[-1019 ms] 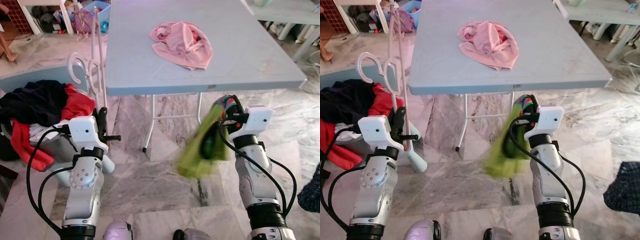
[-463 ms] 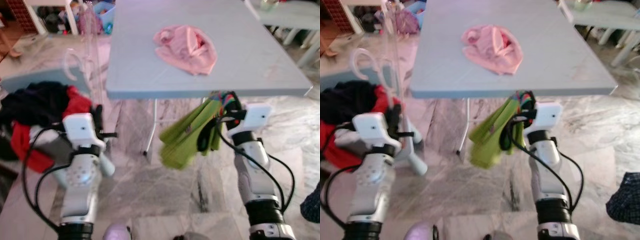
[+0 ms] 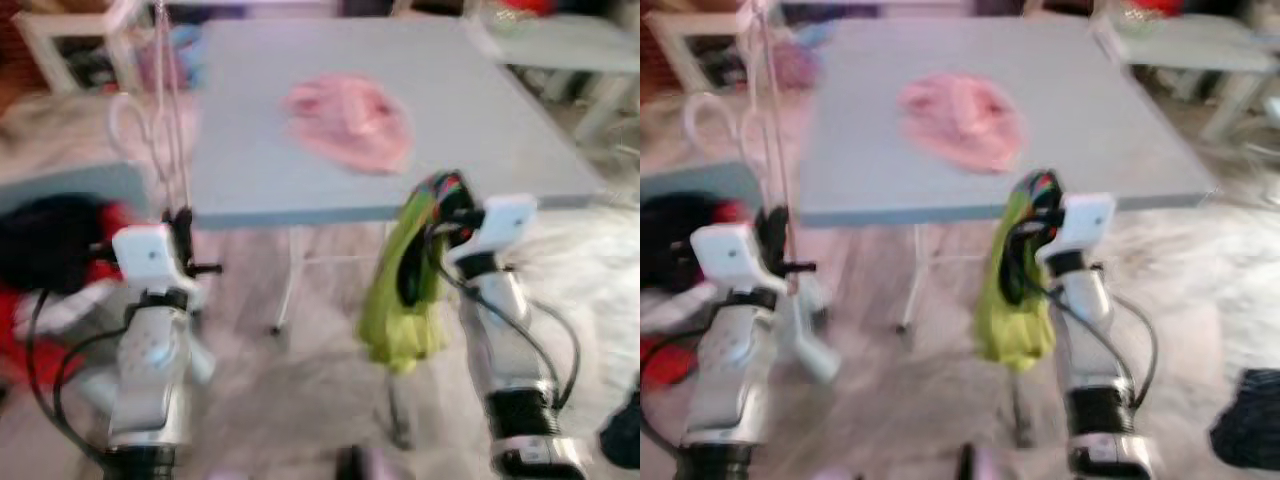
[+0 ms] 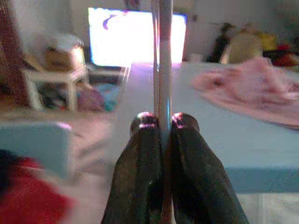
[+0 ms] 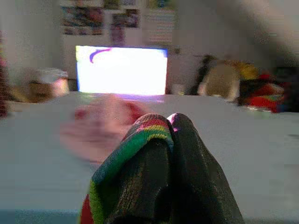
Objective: Hang hanger
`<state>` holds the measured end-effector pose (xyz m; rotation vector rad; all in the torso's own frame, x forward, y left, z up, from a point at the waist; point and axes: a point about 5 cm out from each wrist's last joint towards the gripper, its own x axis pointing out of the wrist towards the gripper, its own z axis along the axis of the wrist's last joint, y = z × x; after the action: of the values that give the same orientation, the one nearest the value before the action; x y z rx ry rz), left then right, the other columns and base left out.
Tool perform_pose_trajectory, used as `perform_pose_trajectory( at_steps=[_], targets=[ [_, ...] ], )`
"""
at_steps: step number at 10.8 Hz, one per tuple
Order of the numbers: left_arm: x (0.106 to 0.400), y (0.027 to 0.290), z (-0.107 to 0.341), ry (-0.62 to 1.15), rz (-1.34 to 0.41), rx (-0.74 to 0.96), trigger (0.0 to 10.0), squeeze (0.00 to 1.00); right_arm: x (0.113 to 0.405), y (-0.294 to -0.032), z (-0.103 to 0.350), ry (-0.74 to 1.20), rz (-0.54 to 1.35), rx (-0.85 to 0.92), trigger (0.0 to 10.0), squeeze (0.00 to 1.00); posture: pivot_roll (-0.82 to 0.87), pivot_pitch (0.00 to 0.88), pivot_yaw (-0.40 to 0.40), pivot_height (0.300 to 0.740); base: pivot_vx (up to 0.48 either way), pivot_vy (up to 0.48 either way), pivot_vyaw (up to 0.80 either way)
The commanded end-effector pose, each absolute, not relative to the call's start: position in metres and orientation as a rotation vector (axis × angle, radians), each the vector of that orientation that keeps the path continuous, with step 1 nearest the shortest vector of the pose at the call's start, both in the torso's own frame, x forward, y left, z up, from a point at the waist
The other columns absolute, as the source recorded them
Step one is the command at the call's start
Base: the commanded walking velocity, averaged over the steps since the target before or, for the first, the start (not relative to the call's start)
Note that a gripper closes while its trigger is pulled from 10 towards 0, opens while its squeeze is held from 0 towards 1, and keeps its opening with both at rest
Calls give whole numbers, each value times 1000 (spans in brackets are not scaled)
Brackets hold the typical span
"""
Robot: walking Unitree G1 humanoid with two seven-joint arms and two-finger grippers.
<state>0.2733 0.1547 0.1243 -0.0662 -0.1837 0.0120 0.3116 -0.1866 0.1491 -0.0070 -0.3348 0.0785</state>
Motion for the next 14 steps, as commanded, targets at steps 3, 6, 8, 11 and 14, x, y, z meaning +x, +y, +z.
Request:
perform_pose_trajectory(
  at_steps=[3,6,8,11,14],
  targets=[
    [273,162,129,-203,26,-47,10000,0,314,-179,161,-393,85,5,0,0,39,82,-28,740,480,0,335],
    [273,159,129,-200,17,-48,10000,0,317,-180,168,-421,81,14,0,0,40,87,-25,740,480,0,0],
    [273,158,129,-199,14,-47,10000,0,335,-177,188,-475,110,-3,0,0,43,89,-25,740,480,0,0],
    [272,158,130,-197,20,-42,10000,0,377,-153,252,-587,200,47,0,0,65,99,-36,740,480,0,0],
    [269,155,130,-196,28,-44,10000,0,395,-124,339,-753,277,249,0,0,90,102,-51,740,460,0,0]
  ],
)
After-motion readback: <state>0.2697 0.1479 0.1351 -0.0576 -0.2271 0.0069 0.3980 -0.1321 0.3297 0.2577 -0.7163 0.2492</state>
